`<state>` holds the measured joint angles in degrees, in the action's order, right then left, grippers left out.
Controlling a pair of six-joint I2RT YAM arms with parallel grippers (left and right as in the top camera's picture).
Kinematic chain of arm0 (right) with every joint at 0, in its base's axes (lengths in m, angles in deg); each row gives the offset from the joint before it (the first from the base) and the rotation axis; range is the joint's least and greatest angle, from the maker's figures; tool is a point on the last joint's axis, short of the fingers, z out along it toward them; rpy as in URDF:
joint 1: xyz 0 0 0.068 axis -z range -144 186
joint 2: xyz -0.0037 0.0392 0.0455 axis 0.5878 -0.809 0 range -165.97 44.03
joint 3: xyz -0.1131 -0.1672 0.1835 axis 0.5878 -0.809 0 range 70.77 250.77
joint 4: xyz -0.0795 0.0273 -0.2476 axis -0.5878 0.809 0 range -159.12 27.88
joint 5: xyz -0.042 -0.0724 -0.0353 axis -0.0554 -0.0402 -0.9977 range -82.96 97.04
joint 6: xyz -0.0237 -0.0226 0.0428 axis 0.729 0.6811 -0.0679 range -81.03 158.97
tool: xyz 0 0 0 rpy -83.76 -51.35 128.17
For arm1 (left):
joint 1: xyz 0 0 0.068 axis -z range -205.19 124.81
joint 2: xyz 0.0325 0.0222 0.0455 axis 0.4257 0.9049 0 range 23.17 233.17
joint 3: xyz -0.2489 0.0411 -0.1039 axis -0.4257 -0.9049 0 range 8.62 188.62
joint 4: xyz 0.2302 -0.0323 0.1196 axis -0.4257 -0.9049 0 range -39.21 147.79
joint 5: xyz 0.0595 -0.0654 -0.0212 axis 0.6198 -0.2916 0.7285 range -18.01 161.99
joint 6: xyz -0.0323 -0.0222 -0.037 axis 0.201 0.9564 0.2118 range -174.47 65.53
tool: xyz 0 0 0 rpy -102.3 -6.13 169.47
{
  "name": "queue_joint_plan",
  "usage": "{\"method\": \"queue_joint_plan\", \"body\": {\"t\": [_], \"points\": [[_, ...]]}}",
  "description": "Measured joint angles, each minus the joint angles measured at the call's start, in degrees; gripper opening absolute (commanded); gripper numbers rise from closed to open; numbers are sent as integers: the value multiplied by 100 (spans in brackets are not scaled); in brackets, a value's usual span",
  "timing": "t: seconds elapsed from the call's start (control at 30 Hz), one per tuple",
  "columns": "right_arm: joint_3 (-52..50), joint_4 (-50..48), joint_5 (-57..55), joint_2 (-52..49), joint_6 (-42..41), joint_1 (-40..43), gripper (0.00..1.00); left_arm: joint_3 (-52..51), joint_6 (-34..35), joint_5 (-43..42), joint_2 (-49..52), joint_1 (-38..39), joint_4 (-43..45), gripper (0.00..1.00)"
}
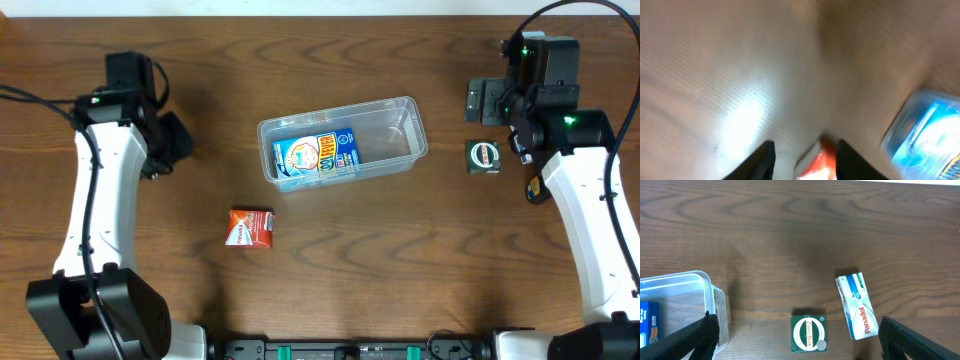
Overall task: Pack container
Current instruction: 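Withdraw the left gripper and move it toward the red Panadol box, then lower the left gripper onto the red Panadol box and grasp it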
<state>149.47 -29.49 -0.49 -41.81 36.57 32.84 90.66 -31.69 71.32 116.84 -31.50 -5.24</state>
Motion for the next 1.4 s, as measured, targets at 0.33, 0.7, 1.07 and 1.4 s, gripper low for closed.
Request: {"method": "queue_joint_plan", "body": {"t": [0.33, 0.7, 1.07, 1.4], "points": [[0, -2, 0, 0, -2, 0, 99, -883, -186, -564, 0, 448, -474, 40], [0, 0, 0, 0, -2, 0, 99, -2229, 1300, -1285, 4, 612, 282, 39], [2, 0, 0, 0, 0, 0, 99, -2291, 3123, -1379, 7, 1333, -166, 41], [0, -2, 0, 0, -2, 0, 99, -2293, 4017, -1327, 7, 1703, 442, 97]]}}
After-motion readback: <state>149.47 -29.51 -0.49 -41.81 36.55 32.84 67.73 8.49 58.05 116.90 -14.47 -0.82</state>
